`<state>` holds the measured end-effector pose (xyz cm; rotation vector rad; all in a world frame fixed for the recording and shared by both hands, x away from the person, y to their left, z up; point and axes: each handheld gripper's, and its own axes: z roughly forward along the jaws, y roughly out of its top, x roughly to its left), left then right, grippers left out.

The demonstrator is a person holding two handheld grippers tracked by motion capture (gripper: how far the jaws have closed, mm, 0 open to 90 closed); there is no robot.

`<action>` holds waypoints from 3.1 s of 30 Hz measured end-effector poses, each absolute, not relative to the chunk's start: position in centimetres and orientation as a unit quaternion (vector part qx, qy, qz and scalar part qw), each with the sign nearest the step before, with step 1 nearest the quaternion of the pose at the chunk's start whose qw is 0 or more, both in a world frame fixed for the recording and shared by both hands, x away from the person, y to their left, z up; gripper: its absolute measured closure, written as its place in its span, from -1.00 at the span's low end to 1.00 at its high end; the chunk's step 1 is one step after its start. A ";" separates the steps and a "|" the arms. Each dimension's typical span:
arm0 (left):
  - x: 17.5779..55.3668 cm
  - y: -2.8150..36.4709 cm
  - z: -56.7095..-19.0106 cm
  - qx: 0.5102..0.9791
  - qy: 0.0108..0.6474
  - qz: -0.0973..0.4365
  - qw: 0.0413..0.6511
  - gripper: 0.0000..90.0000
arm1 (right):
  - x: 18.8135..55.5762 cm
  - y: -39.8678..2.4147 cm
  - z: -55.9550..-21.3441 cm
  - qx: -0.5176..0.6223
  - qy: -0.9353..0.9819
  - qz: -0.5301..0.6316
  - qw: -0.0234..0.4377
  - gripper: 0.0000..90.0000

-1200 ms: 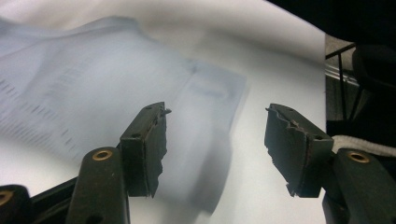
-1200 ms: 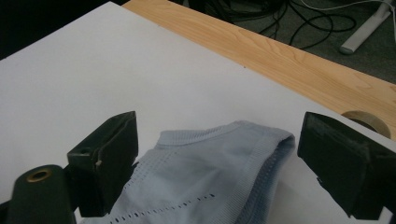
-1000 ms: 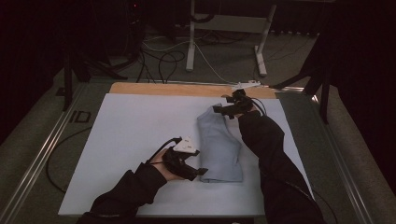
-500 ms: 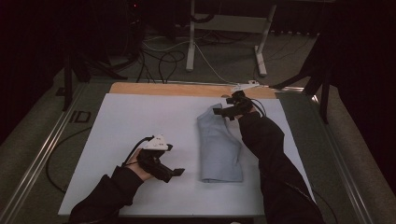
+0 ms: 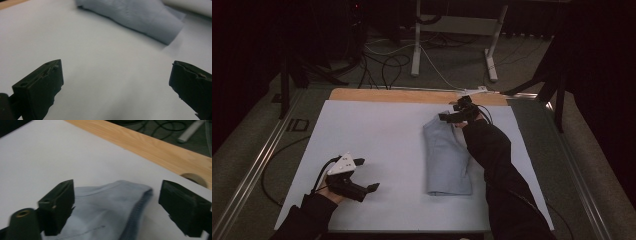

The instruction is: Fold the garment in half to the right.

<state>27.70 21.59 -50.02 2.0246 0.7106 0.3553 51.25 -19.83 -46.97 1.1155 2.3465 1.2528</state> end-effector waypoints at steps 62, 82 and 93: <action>27.3 23.9 -51.0 0.801 0.310 0.172 0.484 -0.99 | 50.3 -18.7 -47.3 0.396 0.824 0.383 0.129 -0.18; 27.3 23.8 -51.0 0.802 0.308 0.172 0.482 -0.99 | 41.9 -18.7 -45.8 0.333 0.841 0.408 0.121 0.24; 27.3 23.9 -51.0 0.802 0.308 0.172 0.482 -0.99 | 36.6 -18.1 -45.8 0.283 0.859 0.413 0.105 0.42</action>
